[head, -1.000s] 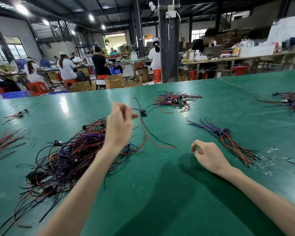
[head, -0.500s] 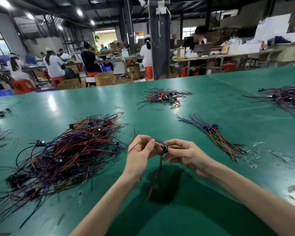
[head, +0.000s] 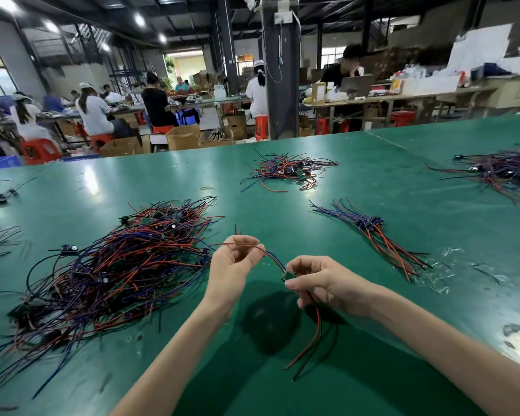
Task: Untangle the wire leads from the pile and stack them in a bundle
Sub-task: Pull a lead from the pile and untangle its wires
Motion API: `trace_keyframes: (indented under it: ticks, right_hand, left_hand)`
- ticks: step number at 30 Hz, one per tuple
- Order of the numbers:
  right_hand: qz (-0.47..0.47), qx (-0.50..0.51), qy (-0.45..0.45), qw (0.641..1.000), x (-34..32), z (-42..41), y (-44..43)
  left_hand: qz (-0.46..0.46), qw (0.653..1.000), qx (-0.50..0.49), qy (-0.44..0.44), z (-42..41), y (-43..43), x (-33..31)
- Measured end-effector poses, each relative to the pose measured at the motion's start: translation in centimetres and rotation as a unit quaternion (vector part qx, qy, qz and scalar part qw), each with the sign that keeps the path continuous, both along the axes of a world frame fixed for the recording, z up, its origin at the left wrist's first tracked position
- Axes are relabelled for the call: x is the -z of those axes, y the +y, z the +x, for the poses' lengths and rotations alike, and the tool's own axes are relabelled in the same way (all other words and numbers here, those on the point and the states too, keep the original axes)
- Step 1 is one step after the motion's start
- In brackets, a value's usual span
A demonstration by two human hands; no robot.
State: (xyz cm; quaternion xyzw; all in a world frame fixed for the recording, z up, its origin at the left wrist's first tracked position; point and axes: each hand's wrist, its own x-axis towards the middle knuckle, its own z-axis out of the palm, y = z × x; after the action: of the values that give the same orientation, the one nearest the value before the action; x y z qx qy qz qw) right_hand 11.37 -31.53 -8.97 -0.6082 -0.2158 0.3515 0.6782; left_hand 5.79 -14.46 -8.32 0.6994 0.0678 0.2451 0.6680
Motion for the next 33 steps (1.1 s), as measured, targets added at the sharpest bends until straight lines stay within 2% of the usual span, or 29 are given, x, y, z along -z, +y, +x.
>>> trace_keyframes:
  ticks: [4,8,10,15,20,25,29,31,33]
  right_hand:
    - [-0.023,-0.002,0.004,1.0,0.1,0.0,0.0]
    - [-0.013,-0.009,0.023,1.0,0.2,-0.1,0.1]
    - [-0.009,0.003,0.032,0.999,0.3,-0.2,0.4]
    - [0.017,0.032,0.081,0.996,0.5,-0.1,0.5]
    - [0.053,0.047,0.137,0.988,0.5,0.1,0.8]
    - [0.044,0.041,0.165,0.984,0.3,0.3,0.6]
    - [0.026,0.043,0.126,0.991,0.3,0.2,0.8]
    - [0.034,0.049,0.122,0.991,0.4,0.1,0.8]
    - [0.041,0.053,0.118,0.991,0.5,0.1,0.7]
  left_hand:
    - [0.182,0.981,-0.063,-0.012,-0.1,0.4,0.8]
    - [0.372,0.912,-0.172,-0.032,-0.3,0.5,1.4]
    - [0.406,0.892,-0.196,-0.037,-0.4,0.3,1.6]
    - [0.335,0.912,-0.229,-0.06,-0.6,-0.2,1.7]
    - [0.31,0.924,-0.188,-0.12,-1.2,-1.2,1.7]
    - [0.294,0.938,-0.145,-0.114,-1.6,-2.2,2.0]
    - [0.269,0.95,-0.147,-0.057,-1.3,-1.9,2.2]
    - [0.278,0.943,-0.158,-0.091,-1.4,-1.7,1.8]
    - [0.325,0.917,-0.173,-0.153,-1.6,-1.6,1.3]
